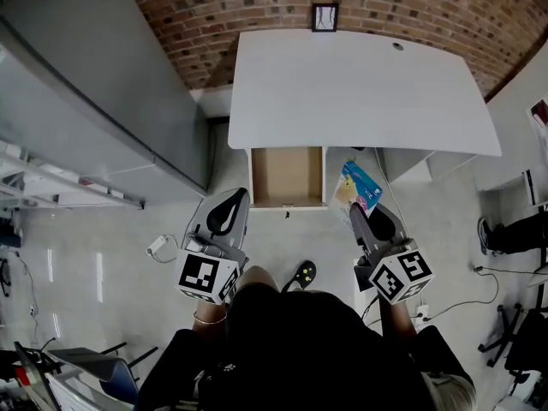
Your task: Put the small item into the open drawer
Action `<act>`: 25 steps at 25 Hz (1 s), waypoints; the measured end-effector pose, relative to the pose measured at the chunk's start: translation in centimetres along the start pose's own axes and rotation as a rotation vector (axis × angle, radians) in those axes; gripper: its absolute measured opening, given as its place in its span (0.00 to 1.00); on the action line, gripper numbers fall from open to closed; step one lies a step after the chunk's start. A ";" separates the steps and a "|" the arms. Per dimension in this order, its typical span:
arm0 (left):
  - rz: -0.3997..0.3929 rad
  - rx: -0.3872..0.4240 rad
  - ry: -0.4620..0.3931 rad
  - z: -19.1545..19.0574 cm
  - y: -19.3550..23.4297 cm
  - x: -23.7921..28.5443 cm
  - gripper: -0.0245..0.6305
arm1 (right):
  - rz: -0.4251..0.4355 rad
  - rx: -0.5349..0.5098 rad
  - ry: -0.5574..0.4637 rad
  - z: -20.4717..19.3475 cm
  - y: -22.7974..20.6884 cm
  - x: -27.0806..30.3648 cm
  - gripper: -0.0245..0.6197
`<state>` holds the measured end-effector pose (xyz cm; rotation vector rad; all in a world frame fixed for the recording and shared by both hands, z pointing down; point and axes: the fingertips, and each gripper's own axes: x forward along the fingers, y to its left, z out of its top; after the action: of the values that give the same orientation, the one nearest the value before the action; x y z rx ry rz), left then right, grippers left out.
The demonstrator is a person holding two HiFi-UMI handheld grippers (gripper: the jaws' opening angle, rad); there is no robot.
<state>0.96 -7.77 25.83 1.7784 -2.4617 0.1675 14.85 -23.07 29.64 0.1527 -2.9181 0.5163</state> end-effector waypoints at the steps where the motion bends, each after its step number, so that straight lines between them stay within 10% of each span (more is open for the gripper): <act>1: 0.008 0.004 0.001 0.0 -0.1 -0.2 0.02 | 0.005 -0.001 0.003 -0.1 -0.2 0.0 0.19; 25: -0.066 0.026 -0.011 0.3 2.9 2.5 0.02 | -0.020 -0.016 0.020 0.4 0.8 3.8 0.19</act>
<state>-2.57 -9.27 25.79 1.8728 -2.4155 0.1864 10.93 -22.76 29.73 0.1729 -2.8974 0.4891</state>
